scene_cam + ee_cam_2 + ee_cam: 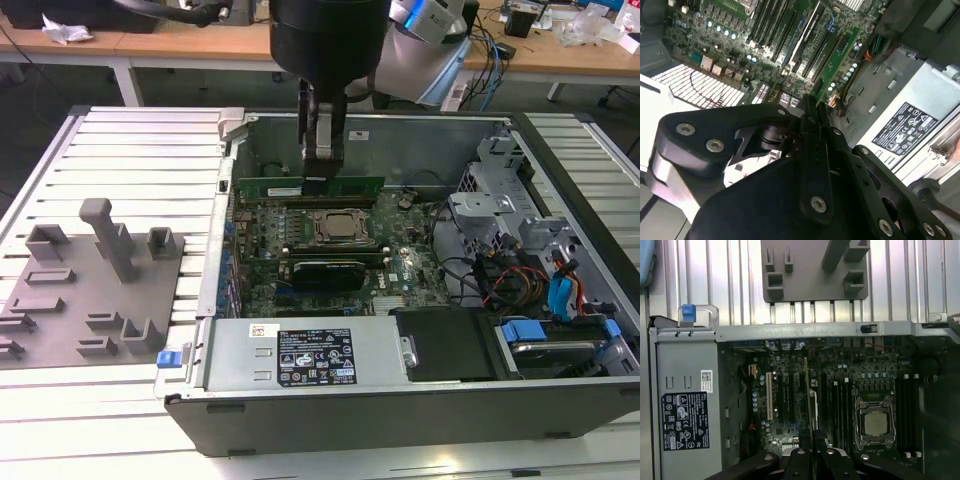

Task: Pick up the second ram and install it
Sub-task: 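Pick up the second ram and move it above second insertion slot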

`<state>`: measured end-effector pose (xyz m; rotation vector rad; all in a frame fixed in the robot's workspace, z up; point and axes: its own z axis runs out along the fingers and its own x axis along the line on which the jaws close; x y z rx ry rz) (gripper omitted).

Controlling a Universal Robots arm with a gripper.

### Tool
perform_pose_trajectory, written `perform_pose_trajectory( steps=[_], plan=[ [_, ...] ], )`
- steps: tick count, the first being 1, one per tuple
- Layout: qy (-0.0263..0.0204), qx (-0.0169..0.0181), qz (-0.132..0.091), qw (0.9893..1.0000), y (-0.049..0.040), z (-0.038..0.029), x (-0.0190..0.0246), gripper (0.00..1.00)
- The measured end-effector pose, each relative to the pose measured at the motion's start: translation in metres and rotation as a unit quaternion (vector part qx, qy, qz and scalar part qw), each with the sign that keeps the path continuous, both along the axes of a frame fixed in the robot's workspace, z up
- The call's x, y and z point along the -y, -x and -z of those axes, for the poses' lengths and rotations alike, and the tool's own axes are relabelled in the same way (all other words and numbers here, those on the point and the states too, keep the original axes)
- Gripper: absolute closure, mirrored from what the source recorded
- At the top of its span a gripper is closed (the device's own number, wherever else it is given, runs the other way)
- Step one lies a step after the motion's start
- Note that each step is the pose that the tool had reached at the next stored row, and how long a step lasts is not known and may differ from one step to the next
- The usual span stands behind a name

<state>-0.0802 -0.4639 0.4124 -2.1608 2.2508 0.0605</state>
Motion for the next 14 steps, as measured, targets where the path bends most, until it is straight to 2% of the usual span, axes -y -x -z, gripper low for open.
perform_pose_trajectory(
  steps=[3,7,10,14],
  plan=[
    [0.0,0.0,0.0,1.0,-0.0085,0.0,0.0,0.86],
    [0.0001,0.0,0.0,1.0,-0.0258,-0.0001,0.0,0.86],
    [0.0,0.0,0.0,1.0,-0.0322,0.0,0.0,0.86],
    [0.0,-0.0001,0.0,1.0,-0.051,0.0,-0.0001,0.86]
  ],
)
